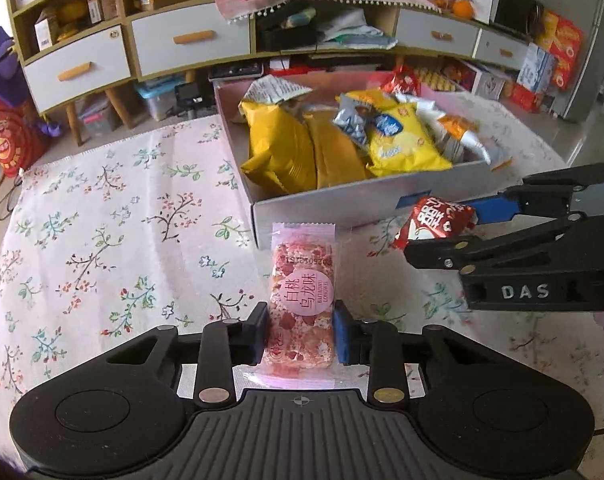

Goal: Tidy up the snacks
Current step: 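Grasp the pink wafer biscuit with the left gripper while the right grasps the red chip bag, then carry the pink wafer and red chip bag into the box and open both grippers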

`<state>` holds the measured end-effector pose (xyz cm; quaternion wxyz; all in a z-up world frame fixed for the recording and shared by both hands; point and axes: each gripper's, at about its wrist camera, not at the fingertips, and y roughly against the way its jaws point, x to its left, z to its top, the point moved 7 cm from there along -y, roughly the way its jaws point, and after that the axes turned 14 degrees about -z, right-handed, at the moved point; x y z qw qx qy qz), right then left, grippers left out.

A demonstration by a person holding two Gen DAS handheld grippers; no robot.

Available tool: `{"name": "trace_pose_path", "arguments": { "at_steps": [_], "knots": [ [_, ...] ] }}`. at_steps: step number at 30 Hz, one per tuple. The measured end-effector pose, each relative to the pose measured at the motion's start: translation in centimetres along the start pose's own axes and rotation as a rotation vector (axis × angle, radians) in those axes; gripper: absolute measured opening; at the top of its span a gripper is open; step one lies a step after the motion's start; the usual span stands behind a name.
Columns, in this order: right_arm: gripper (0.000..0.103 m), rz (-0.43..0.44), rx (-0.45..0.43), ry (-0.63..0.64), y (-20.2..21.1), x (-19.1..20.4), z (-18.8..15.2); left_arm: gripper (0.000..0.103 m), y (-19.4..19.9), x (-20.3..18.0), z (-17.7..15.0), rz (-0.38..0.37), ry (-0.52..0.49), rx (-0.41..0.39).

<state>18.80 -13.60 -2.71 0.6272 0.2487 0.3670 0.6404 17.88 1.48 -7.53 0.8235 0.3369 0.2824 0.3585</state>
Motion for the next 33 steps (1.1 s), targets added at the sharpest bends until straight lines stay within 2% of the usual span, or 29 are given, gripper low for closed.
{"name": "trace_pose_path", "arguments": {
  "at_steps": [11,18,22,28,33],
  "knots": [
    [0.031,0.025,-0.028,-0.092,3.1,-2.6,1.1,0.030,2.5,-0.9,1.2,-0.006,0.016,-0.066],
    [0.031,0.009,-0.066,-0.169,3.7,-4.6,2.4,0.030,3.3,-0.9,2.9,0.026,0.043,-0.125],
    [0.031,-0.002,-0.083,-0.231,3.2,-6.2,3.6,0.030,2.9,-0.4,4.9,0.053,0.056,-0.150],
    [0.031,-0.022,-0.087,-0.297,1.3,-8.5,5.1,0.030,0.1,-0.3,8.9,0.032,0.050,-0.154],
    [0.032,-0.001,-0.073,-0.390,-0.8,-10.2,6.6,0.030,-2.6,-0.3,12.2,0.023,0.013,-0.165]
  ]
}}
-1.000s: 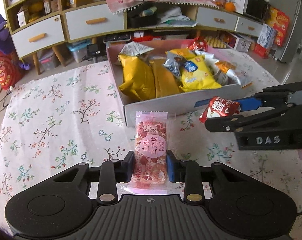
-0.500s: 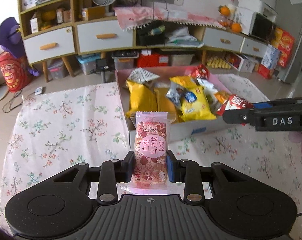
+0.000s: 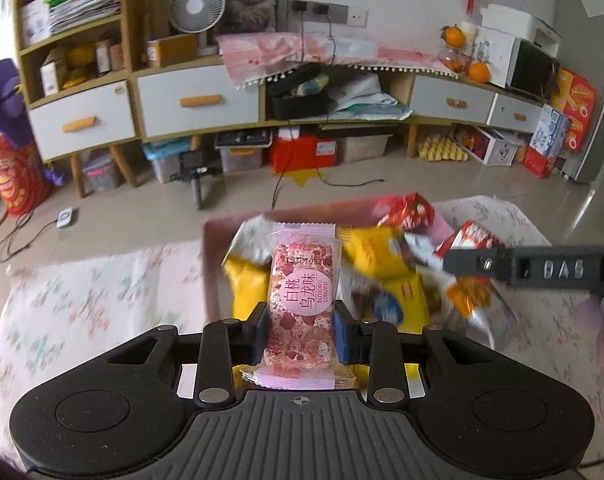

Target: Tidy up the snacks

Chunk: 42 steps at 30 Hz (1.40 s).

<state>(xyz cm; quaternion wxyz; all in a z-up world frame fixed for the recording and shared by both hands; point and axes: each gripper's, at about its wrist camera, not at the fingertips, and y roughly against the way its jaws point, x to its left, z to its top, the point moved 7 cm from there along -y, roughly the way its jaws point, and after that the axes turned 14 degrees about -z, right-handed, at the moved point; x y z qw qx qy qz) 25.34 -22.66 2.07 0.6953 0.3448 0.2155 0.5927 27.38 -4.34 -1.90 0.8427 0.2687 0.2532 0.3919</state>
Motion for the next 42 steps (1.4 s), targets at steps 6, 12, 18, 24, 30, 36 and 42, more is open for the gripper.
{"name": "trace_pose_path", "arguments": {
  "at_steps": [6,12,18,24,30,36,42],
  "knots": [
    [0.033,0.016,0.024,-0.036,-2.3,-0.6,0.0,0.030,-2.9,0.7,1.8,-0.043,0.021,0.000],
    [0.037,0.035,0.038,-0.073,-3.3,-1.3,0.1,0.030,-5.2,0.6,2.0,-0.073,0.023,0.016],
    [0.046,0.054,0.037,-0.104,-3.3,-1.9,0.3,0.033,-5.1,0.8,1.9,-0.076,0.029,-0.005],
    [0.058,0.047,0.023,-0.109,-2.6,-1.8,0.8,0.053,-3.5,0.3,1.6,-0.058,-0.006,-0.016],
    [0.066,0.042,0.000,-0.077,-0.9,-1.3,1.3,0.073,-1.2,-0.8,0.9,-0.043,-0.023,-0.015],
    [0.073,0.024,-0.010,-0.073,1.4,-1.6,1.0,0.089,1.9,-1.9,-1.1,0.002,0.022,-0.011],
    [0.077,-0.035,0.010,-0.043,3.8,-1.6,-0.1,0.095,4.6,-2.9,-3.5,0.087,0.067,0.022]
  ]
}}
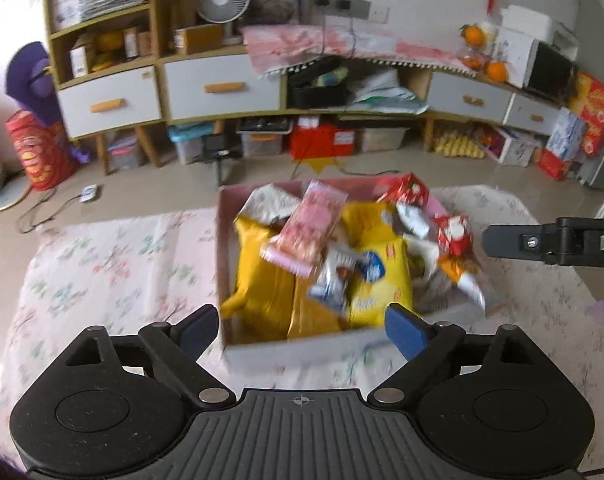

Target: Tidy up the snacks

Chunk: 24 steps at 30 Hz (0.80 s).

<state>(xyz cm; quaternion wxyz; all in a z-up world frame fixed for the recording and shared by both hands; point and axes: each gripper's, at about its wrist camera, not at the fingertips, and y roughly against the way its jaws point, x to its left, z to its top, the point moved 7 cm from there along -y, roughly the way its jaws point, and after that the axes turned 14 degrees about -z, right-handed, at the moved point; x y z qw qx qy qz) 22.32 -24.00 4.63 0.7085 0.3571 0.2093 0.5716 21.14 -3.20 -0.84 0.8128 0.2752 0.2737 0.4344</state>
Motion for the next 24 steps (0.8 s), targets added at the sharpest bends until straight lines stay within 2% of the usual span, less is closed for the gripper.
{"name": "trace_pose_path", "arguments": {
  "at_steps": [6,12,17,24],
  "knots": [
    [0.082,-0.052,0.039,0.048,2.8,0.1,-2.1,0.098,3.3,-1.2,-2.4,0.078,-0.008,0.006],
    [0.085,-0.087,0.038,0.160,5.6,1.0,-4.6,0.101,6.2,-2.2,-4.8,0.116,0.002,0.007],
    [0.085,-0.108,0.006,0.238,7.0,1.2,-6.9,0.102,6.6,-1.9,-7.6,0.125,0.057,0.023],
    [0.085,-0.149,0.009,0.293,6.6,1.0,-8.7,0.102,6.4,-1.5,-9.2,0.148,0.070,0.061]
  ]
}}
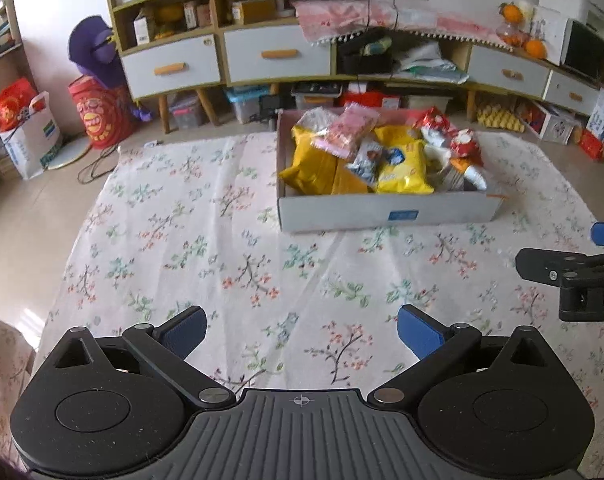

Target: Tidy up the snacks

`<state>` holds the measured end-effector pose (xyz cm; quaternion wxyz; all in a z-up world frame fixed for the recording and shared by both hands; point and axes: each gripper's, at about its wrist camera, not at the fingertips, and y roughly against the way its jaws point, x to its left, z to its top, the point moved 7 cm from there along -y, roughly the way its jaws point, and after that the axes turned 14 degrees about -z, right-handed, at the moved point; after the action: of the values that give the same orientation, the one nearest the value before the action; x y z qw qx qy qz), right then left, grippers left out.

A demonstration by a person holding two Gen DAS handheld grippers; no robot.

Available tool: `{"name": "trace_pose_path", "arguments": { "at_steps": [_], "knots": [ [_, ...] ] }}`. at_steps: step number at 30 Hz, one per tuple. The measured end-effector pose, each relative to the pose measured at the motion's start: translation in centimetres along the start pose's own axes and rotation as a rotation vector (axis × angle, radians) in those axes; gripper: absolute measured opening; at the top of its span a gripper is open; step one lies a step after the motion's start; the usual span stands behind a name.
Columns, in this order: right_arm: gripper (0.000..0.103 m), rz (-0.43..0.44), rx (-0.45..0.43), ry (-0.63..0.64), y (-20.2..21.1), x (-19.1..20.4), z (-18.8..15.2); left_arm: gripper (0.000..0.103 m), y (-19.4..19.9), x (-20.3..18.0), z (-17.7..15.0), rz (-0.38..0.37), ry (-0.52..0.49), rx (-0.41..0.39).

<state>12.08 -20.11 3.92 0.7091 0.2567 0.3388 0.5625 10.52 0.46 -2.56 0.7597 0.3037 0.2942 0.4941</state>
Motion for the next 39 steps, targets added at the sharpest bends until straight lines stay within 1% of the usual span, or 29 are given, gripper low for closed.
{"name": "trace_pose_path", "arguments": {
  "at_steps": [4,11,15,25,39],
  "knots": [
    [0.085,-0.015,0.001,0.033,-0.4,0.5,-0.5,0.102,-0.3,0.3,0.1,0.005,0.010,0.001],
    [0.085,-0.020,0.011,0.062,-0.9,1.1,-0.8,0.102,-0.5,-0.1,0.0,0.014,-0.012,0.005],
    [0.085,-0.030,0.005,0.079,-0.9,1.2,-0.9,0.102,-0.3,-0.1,-0.1,0.040,-0.022,0.004],
    [0.085,-0.026,0.003,0.082,-0.7,1.5,-0.9,0.102,0.3,0.0,0.2,0.043,-0.014,-0.016],
    [0.085,-0.037,0.001,0.084,-0.8,1.5,-0.9,0.102,0.1,-0.2,0.0,0.031,-0.018,-0.004]
  ]
}}
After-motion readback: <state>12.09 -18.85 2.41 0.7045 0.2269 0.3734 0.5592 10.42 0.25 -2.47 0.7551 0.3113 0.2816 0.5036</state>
